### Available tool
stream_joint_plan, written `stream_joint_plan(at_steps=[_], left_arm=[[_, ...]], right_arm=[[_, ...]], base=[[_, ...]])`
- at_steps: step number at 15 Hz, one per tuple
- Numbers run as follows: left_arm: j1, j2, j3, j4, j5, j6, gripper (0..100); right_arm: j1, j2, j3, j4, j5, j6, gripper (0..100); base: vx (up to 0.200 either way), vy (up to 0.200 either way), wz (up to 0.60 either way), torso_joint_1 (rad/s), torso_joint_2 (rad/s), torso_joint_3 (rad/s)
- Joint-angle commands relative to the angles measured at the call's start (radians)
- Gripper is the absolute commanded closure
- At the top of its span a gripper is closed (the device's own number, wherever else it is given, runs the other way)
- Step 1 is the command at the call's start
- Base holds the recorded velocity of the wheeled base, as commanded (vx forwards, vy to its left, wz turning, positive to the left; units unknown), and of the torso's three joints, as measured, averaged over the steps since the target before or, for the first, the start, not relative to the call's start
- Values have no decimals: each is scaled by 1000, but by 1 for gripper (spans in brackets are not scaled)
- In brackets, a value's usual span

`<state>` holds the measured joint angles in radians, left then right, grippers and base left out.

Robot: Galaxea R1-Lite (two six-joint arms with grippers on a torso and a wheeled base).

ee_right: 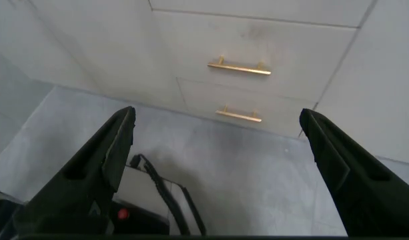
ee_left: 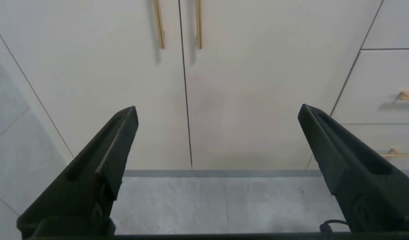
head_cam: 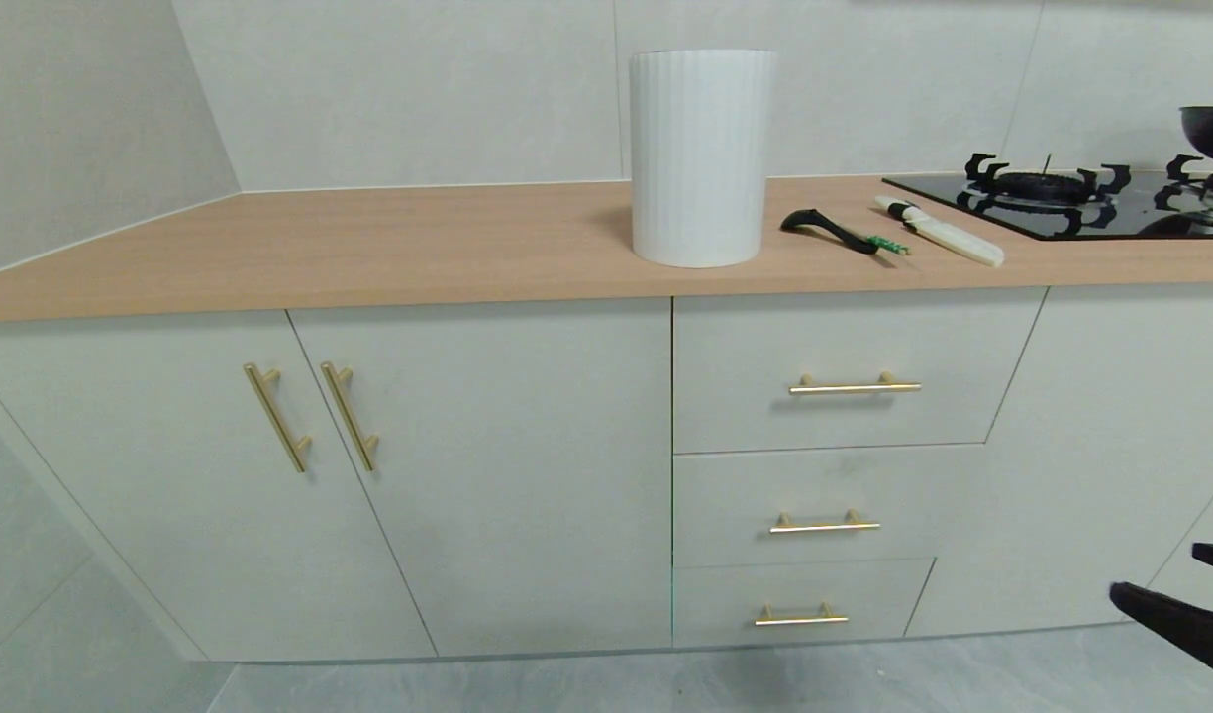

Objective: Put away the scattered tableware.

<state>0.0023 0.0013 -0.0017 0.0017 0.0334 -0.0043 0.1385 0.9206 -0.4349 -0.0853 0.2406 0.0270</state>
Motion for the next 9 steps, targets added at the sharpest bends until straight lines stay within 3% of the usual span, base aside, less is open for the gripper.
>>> stream_joint_plan(at_steps=[1, 5, 9], left_arm=[[1, 0, 0, 0, 0, 0, 0], [1, -1, 0, 0, 0, 0, 0], [-1, -1, 0, 0, 0, 0, 0]], right_arm=[[19, 371, -53, -179, -3, -1, 0], [21, 730, -110, -421, -69, -29, 0], [26, 934, -232, -453, -73, -27, 0]], base=[[0, 0, 0, 0, 0, 0], [0, 0, 0, 0, 0, 0], [0, 0, 0, 0, 0, 0]])
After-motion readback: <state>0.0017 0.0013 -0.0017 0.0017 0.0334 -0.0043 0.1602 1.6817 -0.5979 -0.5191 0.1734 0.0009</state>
